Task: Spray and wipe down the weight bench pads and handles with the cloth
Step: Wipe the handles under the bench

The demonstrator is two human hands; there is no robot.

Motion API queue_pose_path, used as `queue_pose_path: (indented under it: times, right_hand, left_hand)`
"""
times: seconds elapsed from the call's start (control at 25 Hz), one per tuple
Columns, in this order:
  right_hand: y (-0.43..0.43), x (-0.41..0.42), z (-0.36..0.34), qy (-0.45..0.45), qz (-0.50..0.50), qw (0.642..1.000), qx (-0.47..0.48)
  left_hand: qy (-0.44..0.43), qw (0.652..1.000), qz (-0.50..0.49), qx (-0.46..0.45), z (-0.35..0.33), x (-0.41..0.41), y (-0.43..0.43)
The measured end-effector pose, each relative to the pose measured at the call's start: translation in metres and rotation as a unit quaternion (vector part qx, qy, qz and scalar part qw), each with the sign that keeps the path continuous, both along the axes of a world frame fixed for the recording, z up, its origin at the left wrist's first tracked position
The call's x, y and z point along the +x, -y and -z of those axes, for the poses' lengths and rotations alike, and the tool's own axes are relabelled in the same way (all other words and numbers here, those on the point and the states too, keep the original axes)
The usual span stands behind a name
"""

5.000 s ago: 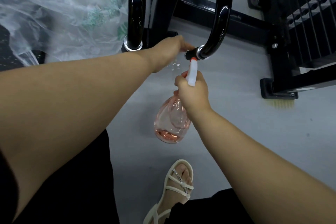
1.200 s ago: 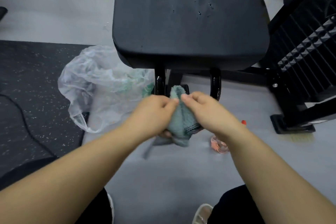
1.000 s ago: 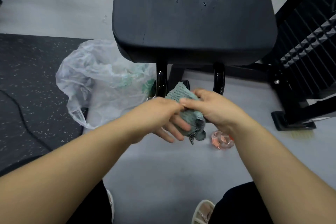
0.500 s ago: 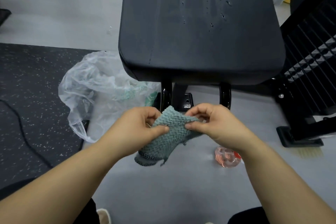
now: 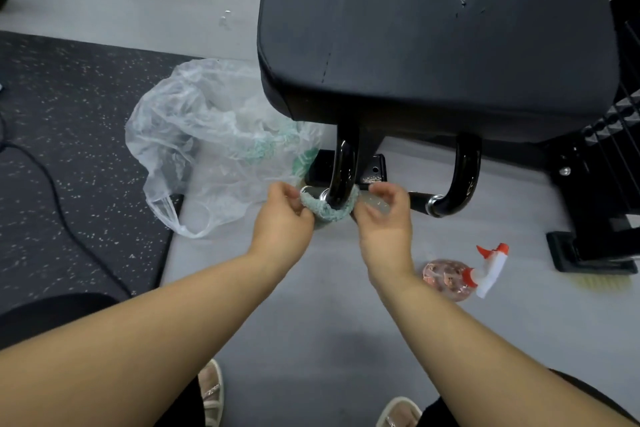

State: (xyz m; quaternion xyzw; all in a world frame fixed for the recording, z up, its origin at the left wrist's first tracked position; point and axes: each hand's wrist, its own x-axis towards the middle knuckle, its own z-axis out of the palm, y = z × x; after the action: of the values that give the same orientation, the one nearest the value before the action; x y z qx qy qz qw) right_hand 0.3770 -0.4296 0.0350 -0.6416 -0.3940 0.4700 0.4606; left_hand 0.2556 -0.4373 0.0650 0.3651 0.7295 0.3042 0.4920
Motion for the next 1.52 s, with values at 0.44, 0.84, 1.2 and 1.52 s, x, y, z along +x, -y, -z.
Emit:
queue_pose_path:
  times: [0.44, 0.84, 1.2, 1.52]
  right_hand:
    - [-0.023, -0.036, 0.017, -0.268, -0.031, 0.962, -0.039]
    - [-0.019, -0.042, 0.023, -0.329, 0.041, 0.943, 0.000]
    - [-0.021, -0.051, 0.036, -0.362, 0.060, 0.930, -0.003]
    - [0.036, -0.058, 0.044, -0.159, -0.042, 0.979, 0.118]
  left_hand:
    - [0.213, 0.976, -0.039, -0.037, 0.000, -0.004, -0.010]
    - [0.237, 0.966, 0.003, -0.102, -0.004, -0.023, -0.030]
    - [0.191, 0.970, 0.151, -0.017, 0.035, -0.022, -0.022]
    - [0.117, 0.987, 0.083, 0.076, 0.024, -0.024, -0.022]
